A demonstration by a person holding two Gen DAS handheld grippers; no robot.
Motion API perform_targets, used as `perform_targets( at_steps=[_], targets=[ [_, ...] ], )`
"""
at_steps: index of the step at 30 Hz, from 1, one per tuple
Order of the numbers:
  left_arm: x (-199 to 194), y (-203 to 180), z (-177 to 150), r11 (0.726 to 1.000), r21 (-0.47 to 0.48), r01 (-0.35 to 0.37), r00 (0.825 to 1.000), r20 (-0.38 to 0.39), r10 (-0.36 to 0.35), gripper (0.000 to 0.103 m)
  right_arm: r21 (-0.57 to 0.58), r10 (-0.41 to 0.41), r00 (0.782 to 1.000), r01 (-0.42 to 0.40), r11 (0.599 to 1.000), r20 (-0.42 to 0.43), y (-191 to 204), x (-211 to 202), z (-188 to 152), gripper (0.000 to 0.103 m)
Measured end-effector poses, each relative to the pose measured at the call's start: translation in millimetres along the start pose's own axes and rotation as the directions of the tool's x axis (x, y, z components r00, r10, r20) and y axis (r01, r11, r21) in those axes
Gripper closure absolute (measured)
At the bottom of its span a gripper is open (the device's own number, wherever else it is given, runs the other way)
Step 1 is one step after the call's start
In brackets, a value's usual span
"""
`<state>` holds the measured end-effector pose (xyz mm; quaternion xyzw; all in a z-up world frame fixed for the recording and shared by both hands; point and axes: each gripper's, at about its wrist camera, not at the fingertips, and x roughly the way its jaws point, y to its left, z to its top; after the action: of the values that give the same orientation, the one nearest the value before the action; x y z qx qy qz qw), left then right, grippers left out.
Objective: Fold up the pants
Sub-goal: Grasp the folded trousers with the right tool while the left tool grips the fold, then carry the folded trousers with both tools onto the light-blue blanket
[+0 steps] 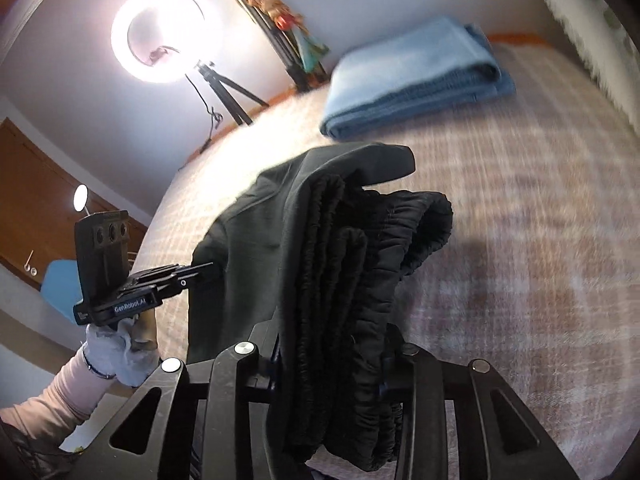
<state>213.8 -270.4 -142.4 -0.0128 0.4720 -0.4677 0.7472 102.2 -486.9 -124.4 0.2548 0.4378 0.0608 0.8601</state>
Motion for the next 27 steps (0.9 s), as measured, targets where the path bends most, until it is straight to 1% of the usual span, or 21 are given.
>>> perform_targets(
  at_steps=[4, 8, 13, 16, 18, 21, 24, 27],
  targets=[
    [-13, -7, 14, 1.000, 0.023, 0.009, 0.999, 0.046, -0.010, 0.096, -0.048, -0.025, 0.999, 0.027, 0.998, 0.047, 21, -14, 11, 0.070],
    [-23, -9, 30, 0.999, 0.038, 0.009, 0.997, 0.079, -0.012, 0.096, -0.076, -0.029, 0.996, 0.035, 0.996, 0.084, 34, -26, 26, 0.070],
    [-36, -16, 68, 0.998, 0.062, 0.007, 0.990, 0.143, -0.016, 0.096, -0.123, -0.050, 0.988, 0.068, 0.990, 0.143, 47, -45, 55, 0.070],
    [-41, -23, 99, 0.996, 0.094, -0.006, 0.984, 0.180, -0.011, 0.096, -0.141, -0.061, 0.982, 0.087, 0.986, 0.181, 52, -54, 78, 0.070],
    [-48, -28, 121, 0.993, 0.119, -0.019, 0.978, 0.207, -0.006, 0.096, -0.157, -0.081, 0.974, 0.115, 0.981, 0.210, 54, -61, 100, 0.070],
    [-55, -36, 159, 0.988, 0.151, -0.033, 0.965, 0.261, -0.008, 0.096, -0.163, -0.085, 0.963, 0.129, 0.978, 0.255, 58, -71, 137, 0.070],
    [-50, -38, 187, 0.985, 0.168, -0.046, 0.960, 0.281, -0.003, 0.096, -0.180, -0.090, 0.952, 0.147, 0.973, 0.291, 56, -79, 169, 0.070],
    [-35, -36, 211, 0.982, 0.178, -0.063, 0.959, 0.284, 0.010, 0.096, -0.185, -0.099, 0.949, 0.159, 0.970, 0.300, 45, -75, 199, 0.070]
  ],
)
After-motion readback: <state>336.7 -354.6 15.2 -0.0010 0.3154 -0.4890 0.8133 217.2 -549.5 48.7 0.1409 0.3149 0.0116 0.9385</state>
